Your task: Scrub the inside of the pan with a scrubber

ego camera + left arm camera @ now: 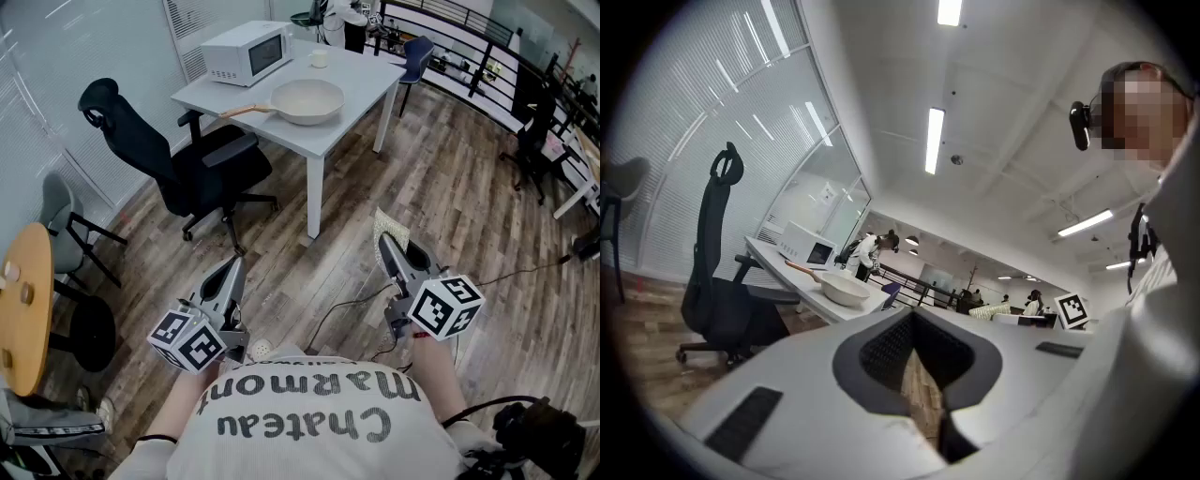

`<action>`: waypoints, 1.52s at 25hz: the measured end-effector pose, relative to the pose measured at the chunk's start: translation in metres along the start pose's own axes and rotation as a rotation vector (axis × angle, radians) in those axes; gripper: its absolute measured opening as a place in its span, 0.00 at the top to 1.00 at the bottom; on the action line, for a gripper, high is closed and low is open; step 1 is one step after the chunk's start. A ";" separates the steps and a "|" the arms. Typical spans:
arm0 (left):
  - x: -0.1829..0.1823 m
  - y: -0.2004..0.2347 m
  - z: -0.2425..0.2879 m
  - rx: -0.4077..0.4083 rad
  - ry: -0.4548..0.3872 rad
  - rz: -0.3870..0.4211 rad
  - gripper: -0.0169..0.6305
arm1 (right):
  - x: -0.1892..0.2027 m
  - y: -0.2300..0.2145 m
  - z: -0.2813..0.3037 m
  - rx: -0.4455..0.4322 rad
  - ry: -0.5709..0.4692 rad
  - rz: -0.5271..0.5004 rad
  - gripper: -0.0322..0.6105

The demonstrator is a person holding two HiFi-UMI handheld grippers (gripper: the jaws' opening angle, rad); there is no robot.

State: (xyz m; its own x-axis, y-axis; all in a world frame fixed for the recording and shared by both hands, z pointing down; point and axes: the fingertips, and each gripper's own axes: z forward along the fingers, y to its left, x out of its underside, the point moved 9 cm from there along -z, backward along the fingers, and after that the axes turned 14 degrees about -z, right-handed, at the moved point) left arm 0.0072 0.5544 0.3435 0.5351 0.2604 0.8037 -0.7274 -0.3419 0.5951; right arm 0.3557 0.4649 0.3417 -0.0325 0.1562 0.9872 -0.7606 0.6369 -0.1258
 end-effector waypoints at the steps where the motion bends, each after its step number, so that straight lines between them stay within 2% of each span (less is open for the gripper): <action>1: -0.001 0.001 0.000 0.000 -0.002 -0.001 0.99 | -0.001 0.000 0.001 -0.001 0.002 -0.002 0.85; 15: 0.001 0.012 0.015 -0.013 0.006 -0.014 0.99 | 0.003 -0.010 0.018 -0.021 0.010 0.013 0.85; 22: -0.006 0.039 0.036 -0.037 -0.015 -0.067 0.99 | 0.011 -0.028 0.053 -0.031 0.053 0.046 0.85; 30: -0.033 0.092 0.128 0.024 -0.012 -0.033 0.99 | 0.009 -0.081 0.133 0.034 0.111 0.089 0.85; 35: -0.079 0.133 0.208 0.093 -0.017 -0.057 0.99 | -0.023 -0.118 0.204 0.070 0.093 0.071 0.85; 38: -0.113 0.157 0.250 0.145 -0.015 -0.044 0.99 | -0.045 -0.138 0.251 0.083 0.069 0.058 0.85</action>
State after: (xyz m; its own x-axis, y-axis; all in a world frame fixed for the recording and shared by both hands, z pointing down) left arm -0.0598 0.2453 0.3476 0.5721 0.2650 0.7762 -0.6337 -0.4579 0.6235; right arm 0.2994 0.1808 0.3388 -0.0358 0.2441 0.9691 -0.8101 0.5608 -0.1711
